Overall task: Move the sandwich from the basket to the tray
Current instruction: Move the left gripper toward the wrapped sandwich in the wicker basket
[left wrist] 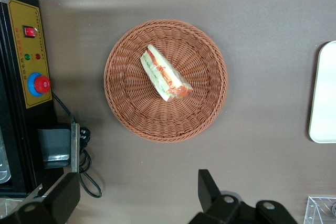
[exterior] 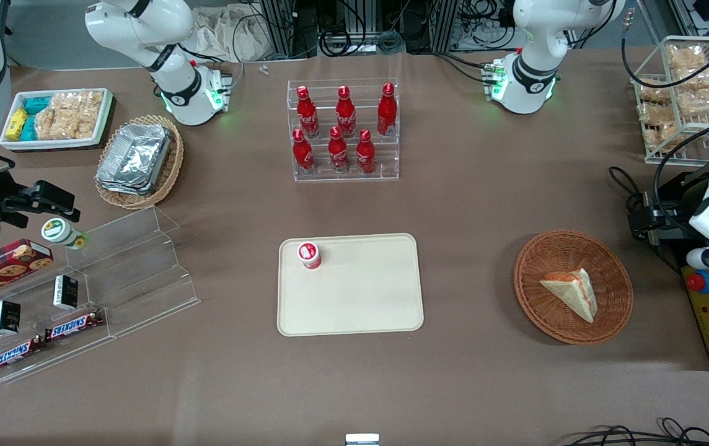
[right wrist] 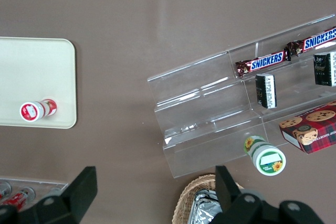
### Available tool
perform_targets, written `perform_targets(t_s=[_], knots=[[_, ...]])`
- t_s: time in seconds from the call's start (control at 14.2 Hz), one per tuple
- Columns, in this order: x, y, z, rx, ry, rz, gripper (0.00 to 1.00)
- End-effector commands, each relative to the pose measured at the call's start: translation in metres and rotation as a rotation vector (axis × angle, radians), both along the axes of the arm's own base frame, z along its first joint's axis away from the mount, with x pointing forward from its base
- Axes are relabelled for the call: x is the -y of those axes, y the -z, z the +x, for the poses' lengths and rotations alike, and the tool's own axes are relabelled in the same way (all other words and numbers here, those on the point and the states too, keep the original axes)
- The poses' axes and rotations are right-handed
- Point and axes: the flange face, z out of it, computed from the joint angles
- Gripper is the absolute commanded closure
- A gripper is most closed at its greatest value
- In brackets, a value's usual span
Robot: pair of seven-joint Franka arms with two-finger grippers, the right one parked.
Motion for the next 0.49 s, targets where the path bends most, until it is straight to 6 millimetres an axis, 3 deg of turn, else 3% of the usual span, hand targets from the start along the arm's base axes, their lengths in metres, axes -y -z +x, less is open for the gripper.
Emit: perform_targets(t_s=[0.0, 0.42], knots=[[0.0013, -0.0111, -0.0034, 0.005, -0.008, -0.004, 0.0], [-0.002, -0.0128, -0.0046, 0.001, -0.012, 0.003, 0.0]])
